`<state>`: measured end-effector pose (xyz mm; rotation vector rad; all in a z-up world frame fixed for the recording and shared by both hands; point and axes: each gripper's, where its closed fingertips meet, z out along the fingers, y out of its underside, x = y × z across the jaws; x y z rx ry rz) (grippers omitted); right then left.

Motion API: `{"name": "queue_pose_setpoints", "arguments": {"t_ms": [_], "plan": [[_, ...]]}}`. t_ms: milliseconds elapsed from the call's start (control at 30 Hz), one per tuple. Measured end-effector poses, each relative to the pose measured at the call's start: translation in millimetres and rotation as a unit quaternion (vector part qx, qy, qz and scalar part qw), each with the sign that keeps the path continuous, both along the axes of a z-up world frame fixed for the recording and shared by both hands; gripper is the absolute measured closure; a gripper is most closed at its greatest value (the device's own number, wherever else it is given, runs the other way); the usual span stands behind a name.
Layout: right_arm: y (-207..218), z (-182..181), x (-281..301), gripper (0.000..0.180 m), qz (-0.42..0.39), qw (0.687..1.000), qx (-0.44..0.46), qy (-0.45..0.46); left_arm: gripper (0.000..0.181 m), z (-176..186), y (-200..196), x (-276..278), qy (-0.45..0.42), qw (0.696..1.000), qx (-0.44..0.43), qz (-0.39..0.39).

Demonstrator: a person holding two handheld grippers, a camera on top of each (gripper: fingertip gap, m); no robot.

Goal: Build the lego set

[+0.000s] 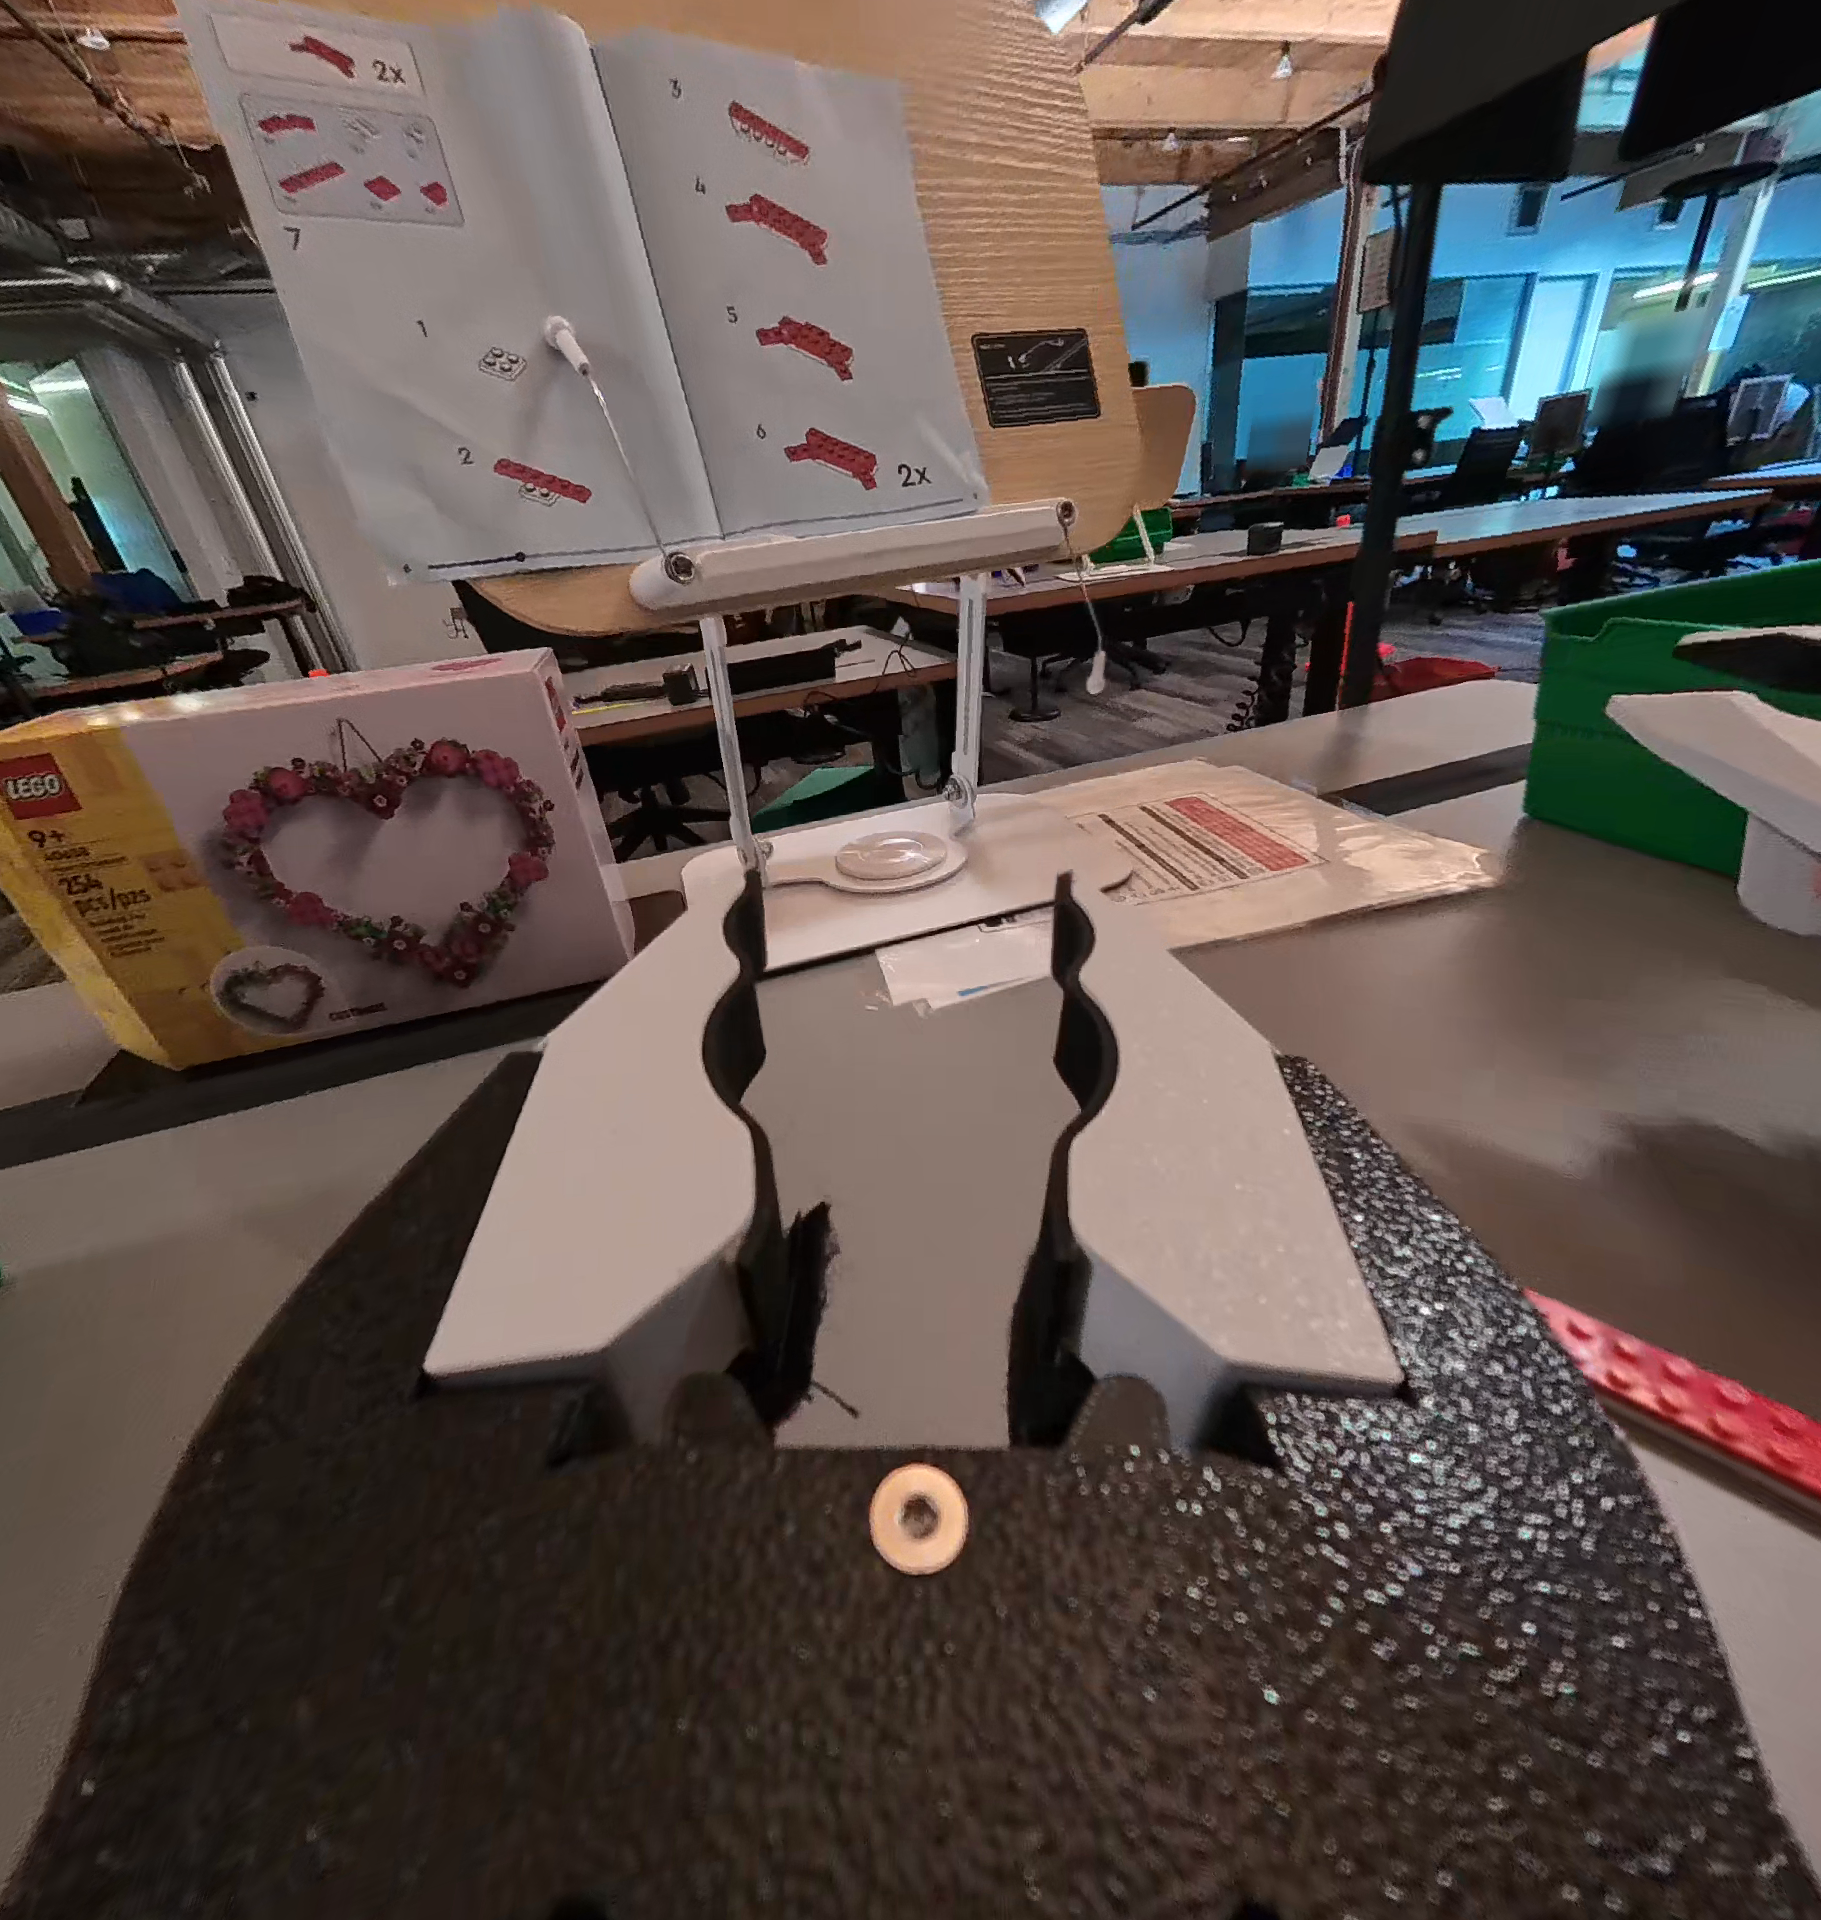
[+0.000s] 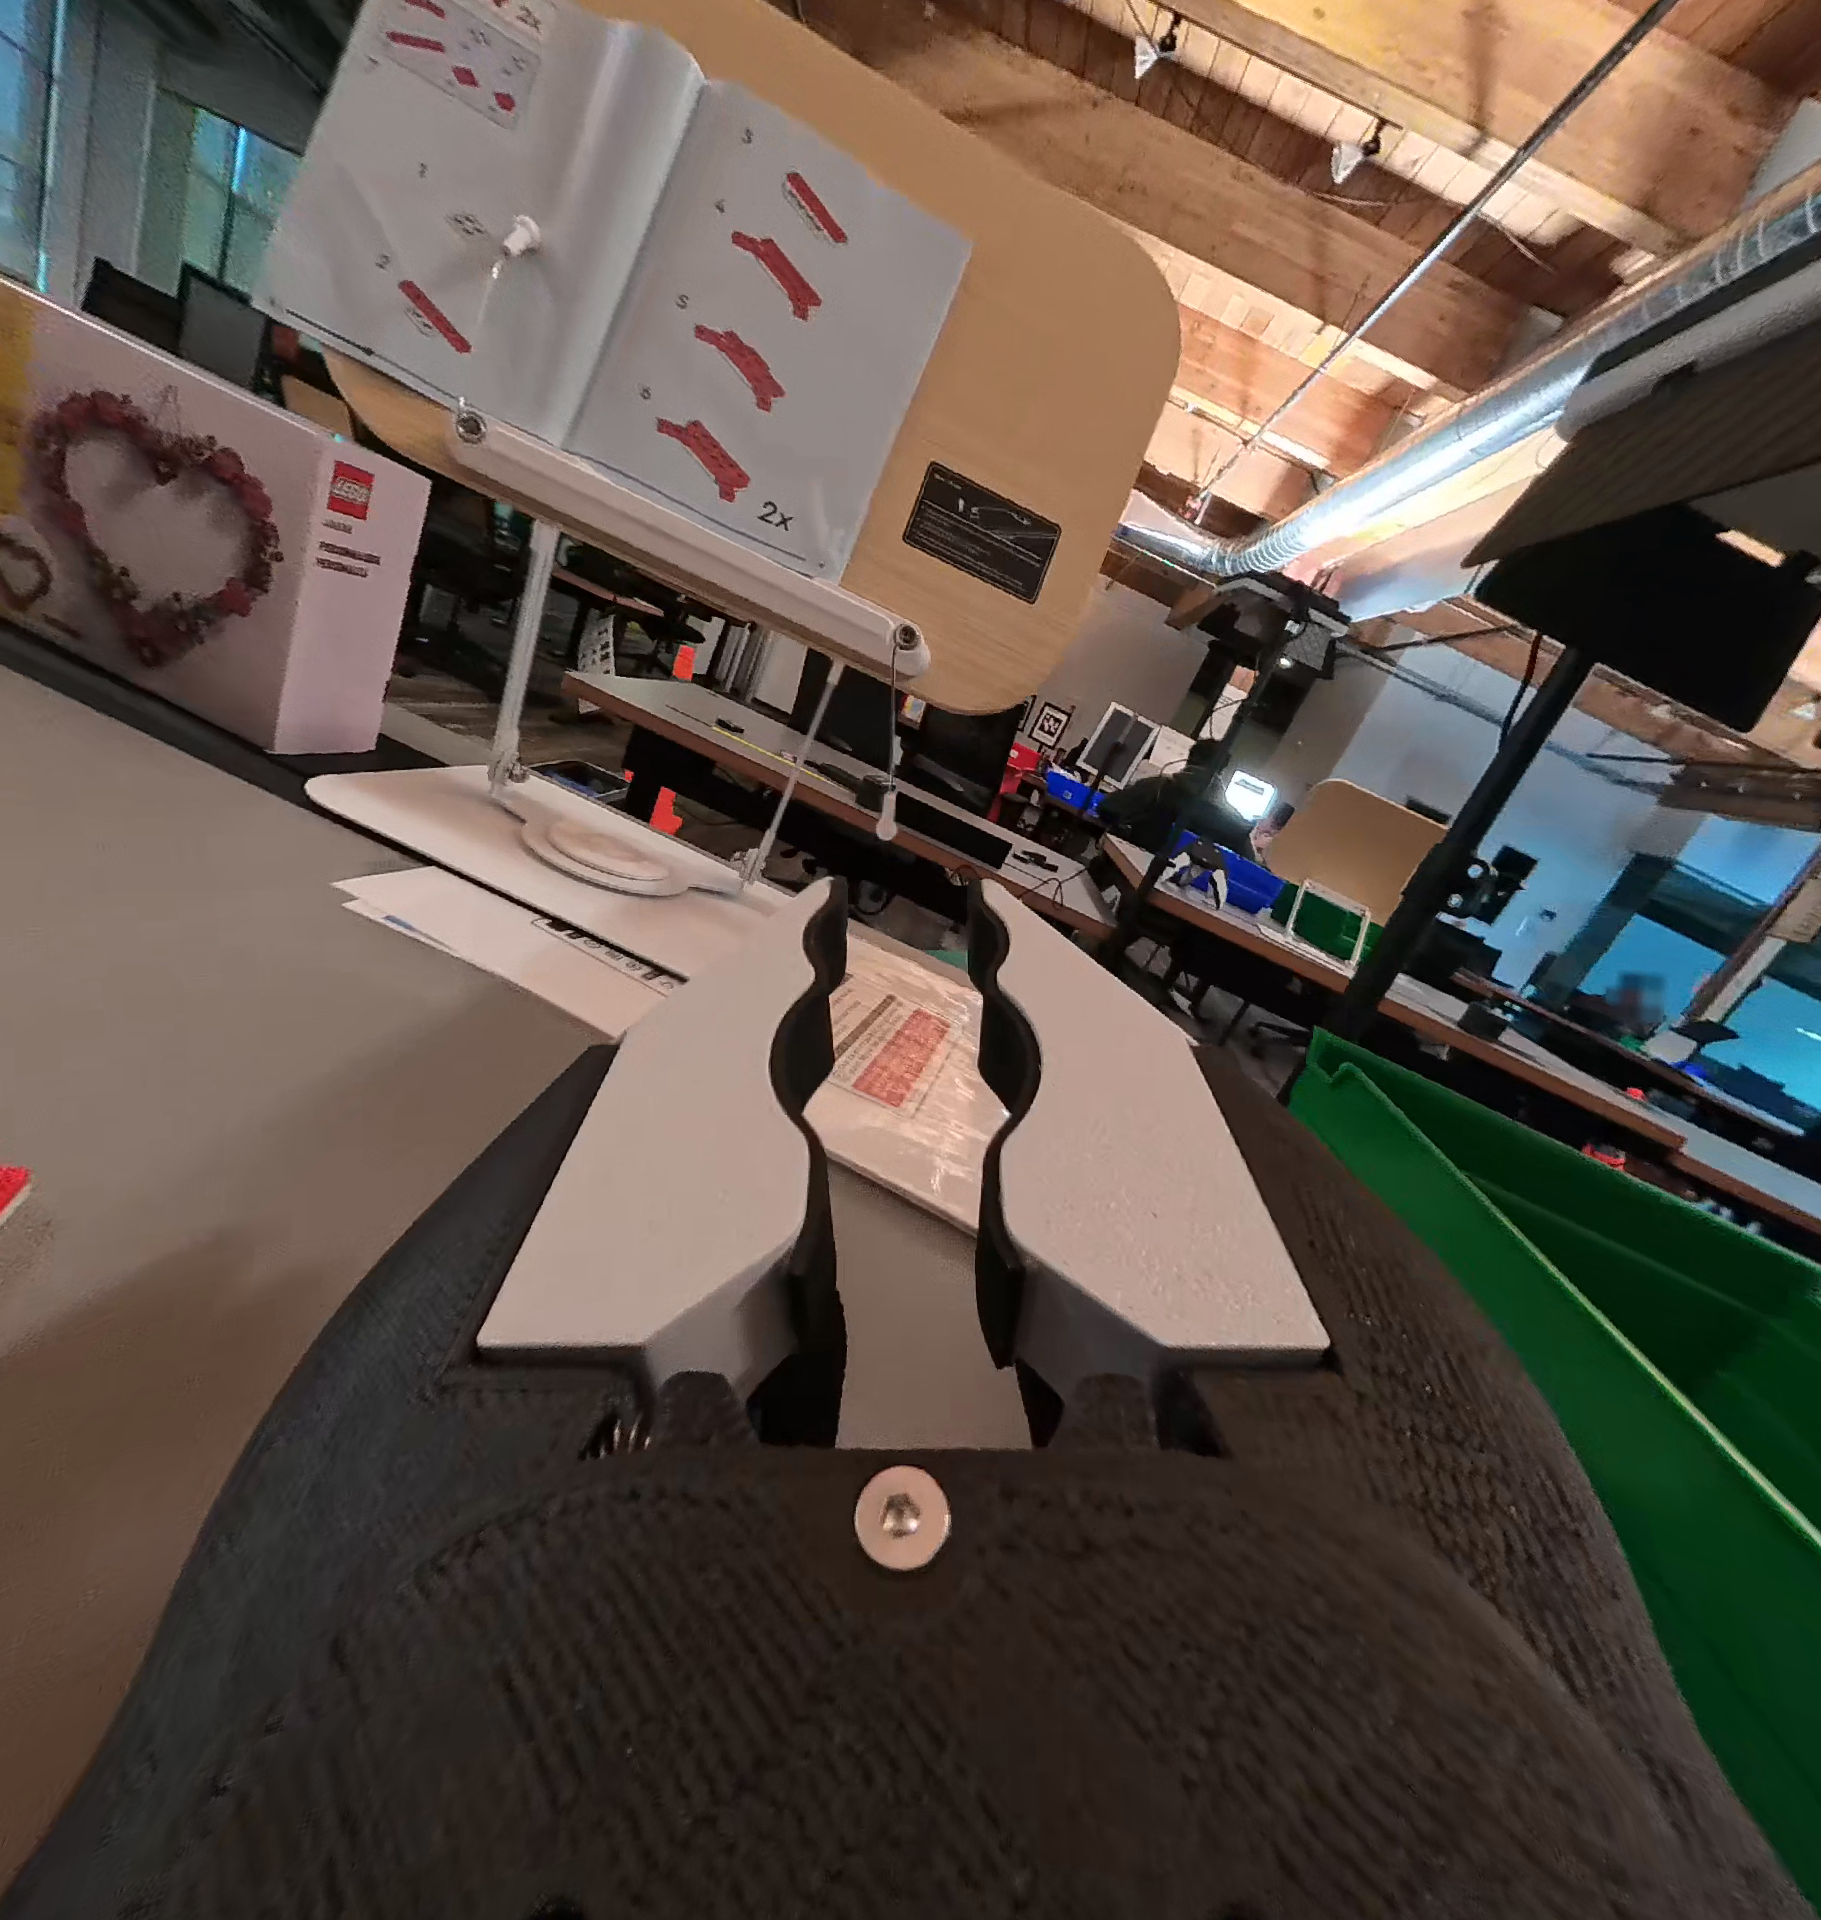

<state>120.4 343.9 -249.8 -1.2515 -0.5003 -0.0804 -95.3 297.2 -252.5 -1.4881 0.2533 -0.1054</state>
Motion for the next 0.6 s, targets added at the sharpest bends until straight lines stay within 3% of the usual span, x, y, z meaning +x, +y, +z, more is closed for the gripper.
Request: {"name": "queue_pose_setpoints", "arguments": {"t_ms": [300,600], "plan": [[-26,2,-18,0.161,0.047,0.999,0.017,-0.013,0.122,1,-26,29,0.071,0.996,0.054,-0.033],[-20,4,4,0.160,0.018,0.999,0.005,0.032,0.124,2,-21,11,-0.012,0.998,0.054,-0.033]]}}
